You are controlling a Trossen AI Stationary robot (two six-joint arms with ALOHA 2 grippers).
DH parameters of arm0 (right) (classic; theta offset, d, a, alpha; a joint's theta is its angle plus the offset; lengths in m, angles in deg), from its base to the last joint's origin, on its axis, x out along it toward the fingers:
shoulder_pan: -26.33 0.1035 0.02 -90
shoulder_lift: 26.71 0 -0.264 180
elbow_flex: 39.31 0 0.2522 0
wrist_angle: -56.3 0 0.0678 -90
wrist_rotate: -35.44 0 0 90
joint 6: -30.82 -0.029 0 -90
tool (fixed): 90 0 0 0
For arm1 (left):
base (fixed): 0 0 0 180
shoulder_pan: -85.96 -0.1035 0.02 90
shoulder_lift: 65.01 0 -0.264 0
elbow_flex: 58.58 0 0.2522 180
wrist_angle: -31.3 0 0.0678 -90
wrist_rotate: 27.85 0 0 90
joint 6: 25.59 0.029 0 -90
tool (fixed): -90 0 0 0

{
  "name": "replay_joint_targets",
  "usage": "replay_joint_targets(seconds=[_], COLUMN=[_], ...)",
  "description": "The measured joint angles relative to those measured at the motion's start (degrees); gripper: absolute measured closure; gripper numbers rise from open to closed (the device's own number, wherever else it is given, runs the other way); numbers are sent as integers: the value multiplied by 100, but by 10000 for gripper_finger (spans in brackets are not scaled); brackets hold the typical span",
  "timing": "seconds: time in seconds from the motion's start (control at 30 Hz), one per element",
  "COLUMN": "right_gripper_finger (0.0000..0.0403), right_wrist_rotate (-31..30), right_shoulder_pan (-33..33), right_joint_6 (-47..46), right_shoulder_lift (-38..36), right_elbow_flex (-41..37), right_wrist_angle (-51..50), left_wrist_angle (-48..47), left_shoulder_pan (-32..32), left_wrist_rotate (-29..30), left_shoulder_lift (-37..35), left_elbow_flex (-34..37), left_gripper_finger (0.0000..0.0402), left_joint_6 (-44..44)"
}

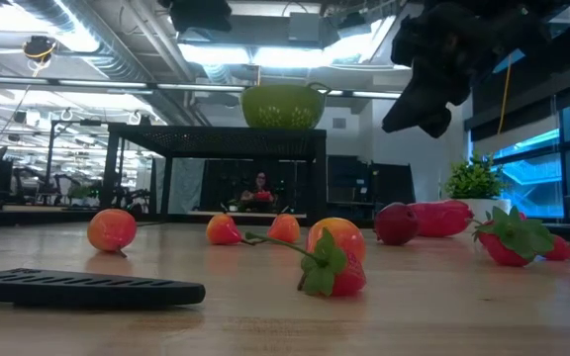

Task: Pick & Place Fruit
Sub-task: Put the pomegranate into the green strainer bowl on the shelf

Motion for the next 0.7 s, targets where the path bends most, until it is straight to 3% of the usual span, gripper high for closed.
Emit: replay_joint_targets(seconds=[0.17,0.4,0.7], right_gripper_finger=[267,166,123], right_wrist_rotate=[27,24,-166], right_shoulder_pan=[0,0,85], right_joint_6=[407,1056,1127], right_shoulder_lift=[0,0,0], right_elbow_flex=[0,0,33], right_wrist_angle=[1,0,-36], left_wrist_angle=[566,818,1146], left_shoulder_pan=[460,1073,1814], left_wrist_rotate=[48,772,1234], left_shoulder_lift=[-97,-103,-79], left_elbow_flex=[530,1002,1378], left_gripper_finger=[213,213,213], left_joint_6=[-228,-476,-821])
